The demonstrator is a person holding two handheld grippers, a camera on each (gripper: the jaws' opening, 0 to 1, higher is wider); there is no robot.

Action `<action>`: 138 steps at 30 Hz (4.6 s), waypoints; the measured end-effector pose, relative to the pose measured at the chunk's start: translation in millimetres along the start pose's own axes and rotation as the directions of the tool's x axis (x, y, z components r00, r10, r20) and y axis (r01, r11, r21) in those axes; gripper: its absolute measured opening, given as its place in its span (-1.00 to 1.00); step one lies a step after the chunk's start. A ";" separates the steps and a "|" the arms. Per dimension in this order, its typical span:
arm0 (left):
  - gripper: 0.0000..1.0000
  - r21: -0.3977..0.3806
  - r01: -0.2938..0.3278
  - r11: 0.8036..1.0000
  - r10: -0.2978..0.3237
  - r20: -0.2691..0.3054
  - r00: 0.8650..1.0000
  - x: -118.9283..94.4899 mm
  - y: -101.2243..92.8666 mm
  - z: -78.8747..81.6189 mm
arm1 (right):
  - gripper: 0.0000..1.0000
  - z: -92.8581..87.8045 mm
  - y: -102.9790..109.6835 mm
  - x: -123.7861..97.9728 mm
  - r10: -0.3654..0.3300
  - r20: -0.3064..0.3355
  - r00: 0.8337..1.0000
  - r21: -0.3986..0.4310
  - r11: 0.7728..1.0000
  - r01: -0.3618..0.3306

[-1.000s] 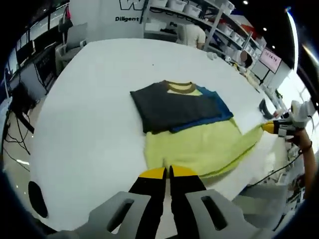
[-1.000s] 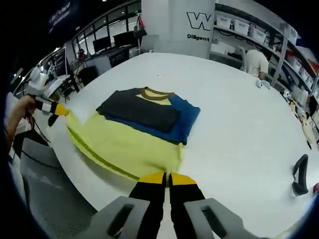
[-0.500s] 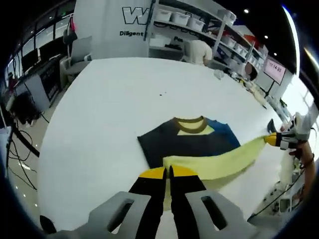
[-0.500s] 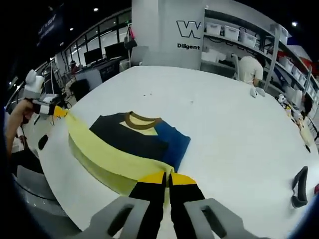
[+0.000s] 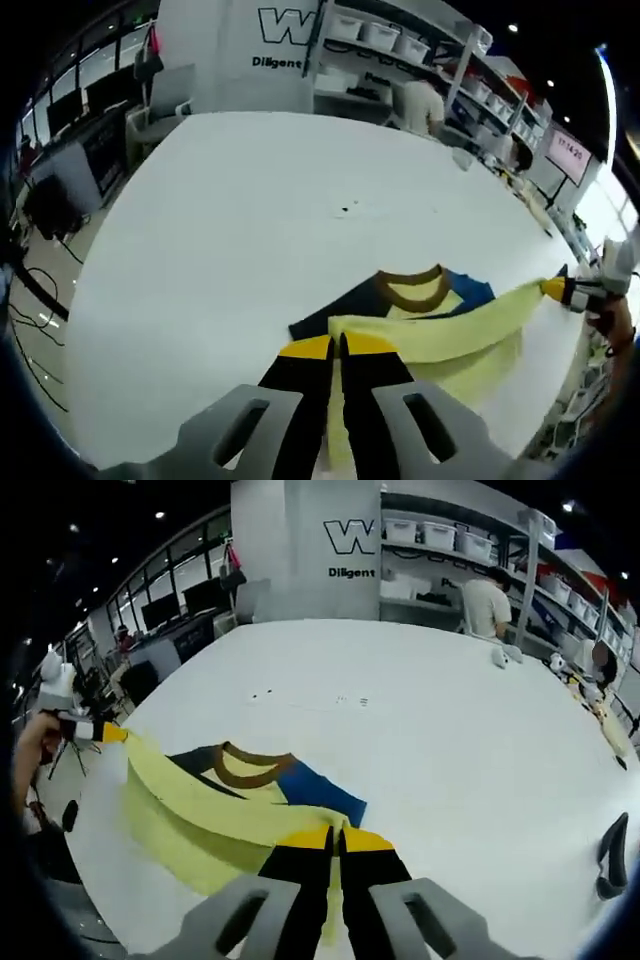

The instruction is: Fold the garment on the visible template until the final outline fits inside the template.

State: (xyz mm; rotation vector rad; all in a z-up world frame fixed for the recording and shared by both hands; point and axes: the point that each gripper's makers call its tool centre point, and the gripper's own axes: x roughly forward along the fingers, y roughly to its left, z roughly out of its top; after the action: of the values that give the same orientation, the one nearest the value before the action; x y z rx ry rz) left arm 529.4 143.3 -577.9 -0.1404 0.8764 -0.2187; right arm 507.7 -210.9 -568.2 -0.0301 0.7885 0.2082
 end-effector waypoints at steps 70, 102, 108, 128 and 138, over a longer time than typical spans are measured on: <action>-0.26 0.419 0.106 0.902 -0.151 0.076 0.986 119.2 13.6 21.3 | -0.23 -24.6 -20.6 109.4 0.030 -0.042 0.999 0.007 1.000 -0.029; -0.36 0.231 0.120 0.965 -0.164 0.181 0.970 44.9 7.2 -27.2 | -0.26 -75.3 23.9 52.3 0.111 -0.022 0.994 0.115 0.988 -0.107; -0.37 0.197 0.136 0.971 -0.166 0.148 0.975 33.2 7.9 -60.6 | -0.27 -102.2 32.1 44.0 0.132 -0.054 0.990 0.107 0.986 -0.126; -0.67 0.256 0.238 0.937 -0.269 0.096 0.958 13.4 10.4 -106.3 | -0.60 -123.0 39.3 22.0 0.131 -0.065 0.989 0.080 0.989 -0.126; -0.88 0.266 0.262 0.928 -0.293 0.084 0.952 11.1 15.8 -108.1 | -0.75 -126.5 33.0 17.4 0.119 -0.064 0.991 0.098 0.989 -0.112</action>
State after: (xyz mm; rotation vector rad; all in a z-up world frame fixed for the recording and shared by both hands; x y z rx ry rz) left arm 454.7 152.4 -657.8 -0.0391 0.6973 -0.5798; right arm 424.5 -188.8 -668.1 0.0980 0.8696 0.2807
